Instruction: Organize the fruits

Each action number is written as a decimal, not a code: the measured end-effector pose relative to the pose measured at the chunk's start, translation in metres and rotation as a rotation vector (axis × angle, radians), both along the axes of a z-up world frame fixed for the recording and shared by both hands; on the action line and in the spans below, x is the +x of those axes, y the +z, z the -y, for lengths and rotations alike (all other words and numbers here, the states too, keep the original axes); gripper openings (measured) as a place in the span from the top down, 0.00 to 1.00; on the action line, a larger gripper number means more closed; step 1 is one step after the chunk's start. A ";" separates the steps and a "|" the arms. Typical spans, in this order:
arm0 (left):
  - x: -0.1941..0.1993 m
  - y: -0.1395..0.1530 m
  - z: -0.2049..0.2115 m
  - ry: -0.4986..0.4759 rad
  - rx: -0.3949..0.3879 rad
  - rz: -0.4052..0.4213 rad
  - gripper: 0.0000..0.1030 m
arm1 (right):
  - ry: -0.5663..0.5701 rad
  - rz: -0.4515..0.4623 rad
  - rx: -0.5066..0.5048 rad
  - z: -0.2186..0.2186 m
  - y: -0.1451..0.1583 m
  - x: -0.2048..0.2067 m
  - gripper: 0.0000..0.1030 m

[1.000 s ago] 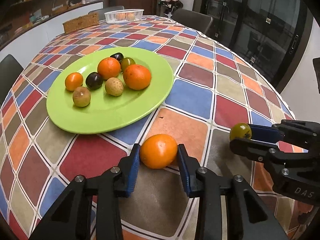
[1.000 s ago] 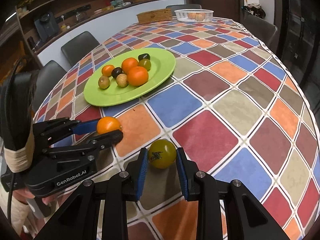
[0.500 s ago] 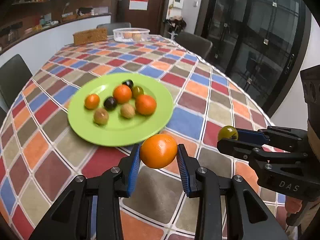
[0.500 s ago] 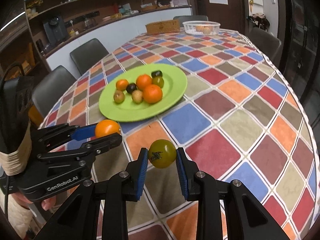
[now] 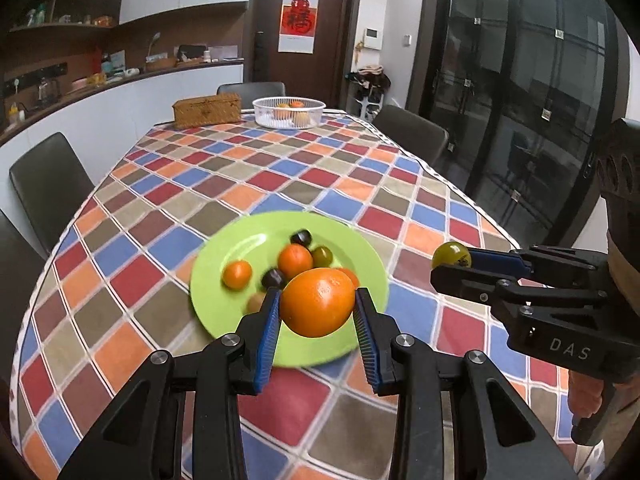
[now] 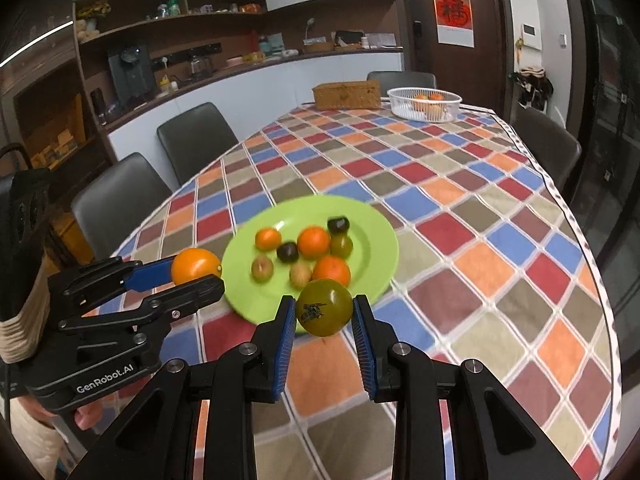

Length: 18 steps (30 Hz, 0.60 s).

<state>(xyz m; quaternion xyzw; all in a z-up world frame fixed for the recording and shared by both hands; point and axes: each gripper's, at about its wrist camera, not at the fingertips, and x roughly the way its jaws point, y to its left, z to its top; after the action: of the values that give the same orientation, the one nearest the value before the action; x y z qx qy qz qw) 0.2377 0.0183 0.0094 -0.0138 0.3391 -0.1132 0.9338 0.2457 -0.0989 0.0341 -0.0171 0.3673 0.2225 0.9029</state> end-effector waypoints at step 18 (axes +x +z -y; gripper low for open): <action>0.110 -0.029 -0.035 0.053 -0.067 -0.132 0.65 | -0.002 -0.147 -0.048 -0.034 -0.025 0.120 0.71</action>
<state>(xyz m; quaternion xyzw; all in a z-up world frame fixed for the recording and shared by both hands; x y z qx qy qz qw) 0.3474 0.0530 -0.0194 -0.0612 0.3955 -0.0985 0.9111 0.3655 -0.0651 0.0087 -0.0223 0.4377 0.2136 0.8731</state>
